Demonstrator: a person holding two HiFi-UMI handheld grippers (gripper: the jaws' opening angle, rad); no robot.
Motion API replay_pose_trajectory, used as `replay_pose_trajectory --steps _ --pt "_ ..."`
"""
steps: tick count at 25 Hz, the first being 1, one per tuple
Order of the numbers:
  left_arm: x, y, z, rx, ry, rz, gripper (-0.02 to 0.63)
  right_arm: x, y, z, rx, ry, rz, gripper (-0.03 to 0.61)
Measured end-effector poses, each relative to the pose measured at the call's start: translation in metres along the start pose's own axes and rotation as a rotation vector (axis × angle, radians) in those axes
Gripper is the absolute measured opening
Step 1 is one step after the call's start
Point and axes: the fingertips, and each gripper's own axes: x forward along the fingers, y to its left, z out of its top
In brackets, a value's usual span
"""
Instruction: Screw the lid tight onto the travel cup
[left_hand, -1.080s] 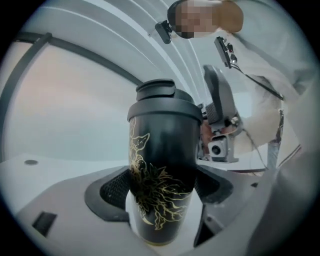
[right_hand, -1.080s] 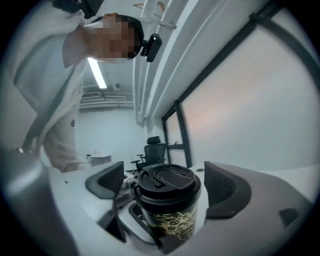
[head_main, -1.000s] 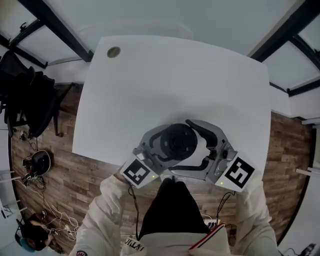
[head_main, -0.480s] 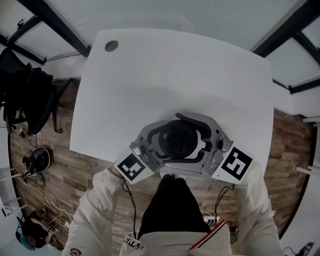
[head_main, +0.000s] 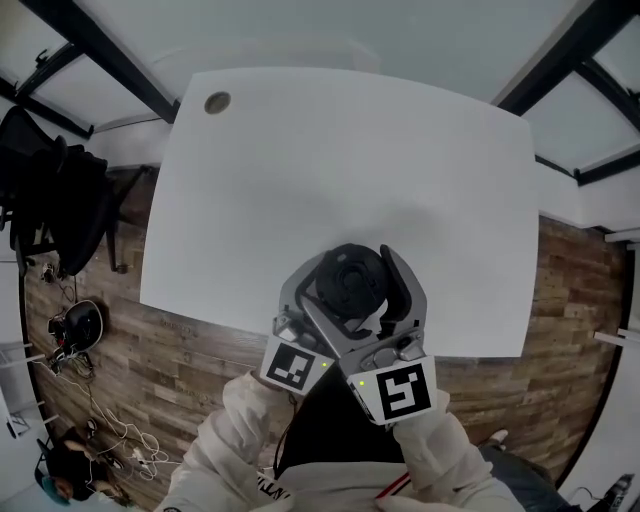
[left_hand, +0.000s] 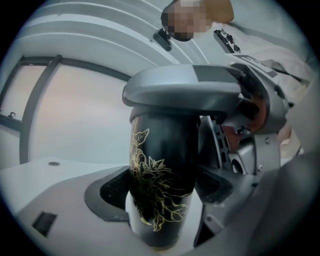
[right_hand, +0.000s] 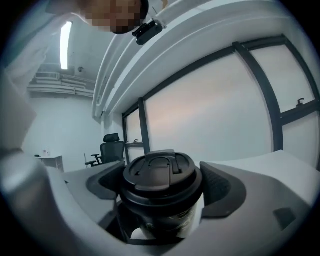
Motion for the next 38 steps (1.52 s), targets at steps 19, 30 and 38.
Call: replay_pose_trajectory --steps 19,30,38 --pt "-0.017 0.000 -0.006 -0.094 -0.002 -0.426 0.394 -0.005 0.053 -0.009 -0.192 0.147 0.996 0.477" --pt "-0.005 0.003 -0.007 -0.059 0.001 -0.147 0.394 0.005 0.022 0.009 -0.074 -0.023 0.388 0.476" --pt "-0.008 0.000 -0.012 -0.022 0.013 0.020 0.393 -0.003 0.016 -0.001 -0.086 -0.021 0.043 0.476"
